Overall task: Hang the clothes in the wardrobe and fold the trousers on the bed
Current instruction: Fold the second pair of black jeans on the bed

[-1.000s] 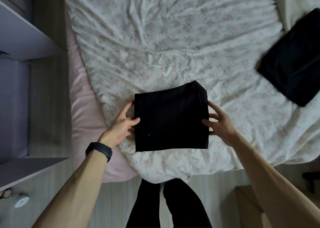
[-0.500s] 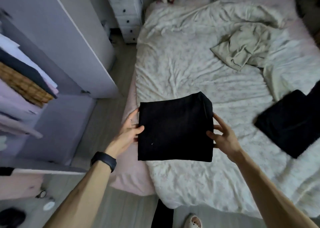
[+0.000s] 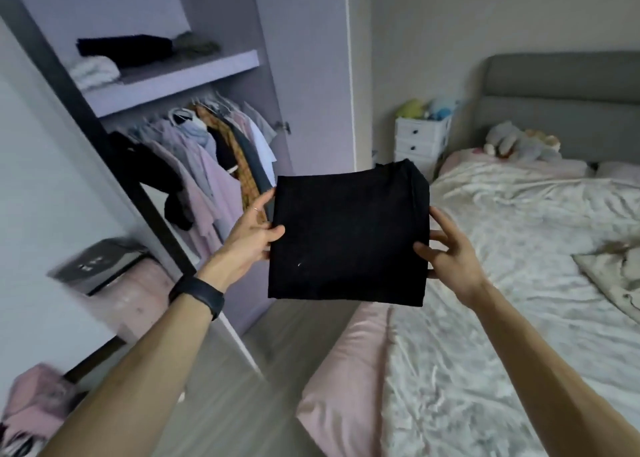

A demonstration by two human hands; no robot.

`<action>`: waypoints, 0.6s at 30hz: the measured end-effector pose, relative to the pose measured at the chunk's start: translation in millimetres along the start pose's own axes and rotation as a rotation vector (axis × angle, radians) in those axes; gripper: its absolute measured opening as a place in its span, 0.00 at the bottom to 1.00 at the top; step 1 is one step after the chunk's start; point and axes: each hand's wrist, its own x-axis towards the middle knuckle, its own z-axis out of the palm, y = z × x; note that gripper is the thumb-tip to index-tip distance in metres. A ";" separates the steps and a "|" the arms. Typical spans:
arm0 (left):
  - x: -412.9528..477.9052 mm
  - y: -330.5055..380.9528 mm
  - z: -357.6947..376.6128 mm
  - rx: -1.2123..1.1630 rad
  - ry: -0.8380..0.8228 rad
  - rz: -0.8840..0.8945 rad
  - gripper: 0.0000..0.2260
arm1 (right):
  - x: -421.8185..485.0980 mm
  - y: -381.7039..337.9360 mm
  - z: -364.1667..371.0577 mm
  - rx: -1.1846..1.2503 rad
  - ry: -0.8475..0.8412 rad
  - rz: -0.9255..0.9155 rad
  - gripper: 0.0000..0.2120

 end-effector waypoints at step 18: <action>165.6 47.5 -143.8 0.067 0.256 0.104 0.35 | 199.6 -49.1 177.7 -0.159 0.046 -0.166 0.37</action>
